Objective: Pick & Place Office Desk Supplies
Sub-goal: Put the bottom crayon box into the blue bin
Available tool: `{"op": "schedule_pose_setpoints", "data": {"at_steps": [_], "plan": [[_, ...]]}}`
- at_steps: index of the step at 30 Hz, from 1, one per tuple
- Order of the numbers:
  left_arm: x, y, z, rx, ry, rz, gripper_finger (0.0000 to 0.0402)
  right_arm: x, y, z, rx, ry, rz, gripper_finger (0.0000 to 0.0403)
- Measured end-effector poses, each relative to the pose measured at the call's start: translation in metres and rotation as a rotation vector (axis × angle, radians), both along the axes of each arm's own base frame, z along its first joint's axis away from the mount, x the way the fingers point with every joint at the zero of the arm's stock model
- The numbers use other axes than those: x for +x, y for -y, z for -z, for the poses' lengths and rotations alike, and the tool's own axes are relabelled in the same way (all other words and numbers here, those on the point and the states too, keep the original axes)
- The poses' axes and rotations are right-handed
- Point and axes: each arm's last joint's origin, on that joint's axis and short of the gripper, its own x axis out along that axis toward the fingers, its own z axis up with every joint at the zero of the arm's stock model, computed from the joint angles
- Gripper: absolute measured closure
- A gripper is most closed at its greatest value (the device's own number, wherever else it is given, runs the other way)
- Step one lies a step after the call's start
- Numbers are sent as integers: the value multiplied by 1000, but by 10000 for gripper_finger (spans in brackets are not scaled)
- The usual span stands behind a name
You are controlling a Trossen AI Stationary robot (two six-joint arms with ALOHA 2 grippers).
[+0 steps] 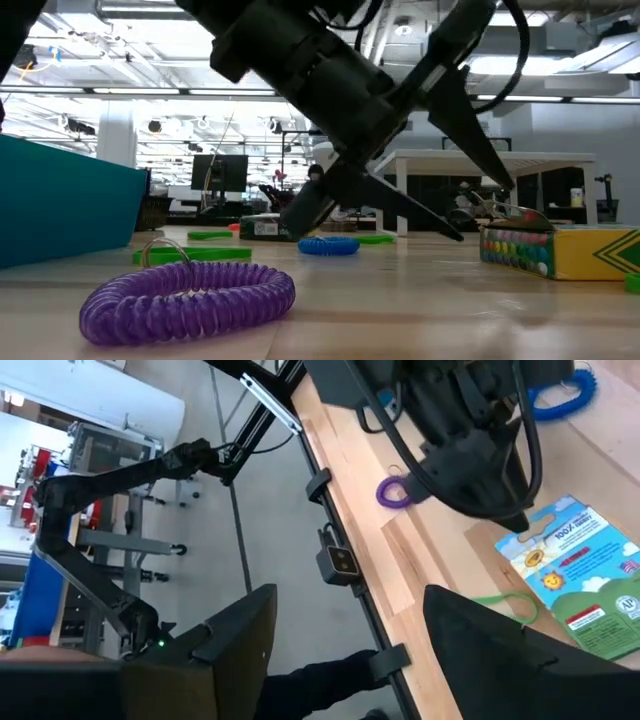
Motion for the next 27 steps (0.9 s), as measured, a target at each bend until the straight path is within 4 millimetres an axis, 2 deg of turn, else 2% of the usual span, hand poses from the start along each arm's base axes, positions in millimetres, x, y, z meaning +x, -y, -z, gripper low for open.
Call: {"op": "schedule_pose_setpoints", "data": {"at_steps": [13, 27], "plan": [[3, -2, -3, -9, 32, -3, 260, 0, 0, 0, -12, 6, 5, 154], [5, -4, -4, 3, 53, -25, 268, 0, 1, 0, -27, 16, 17, 154]]}}
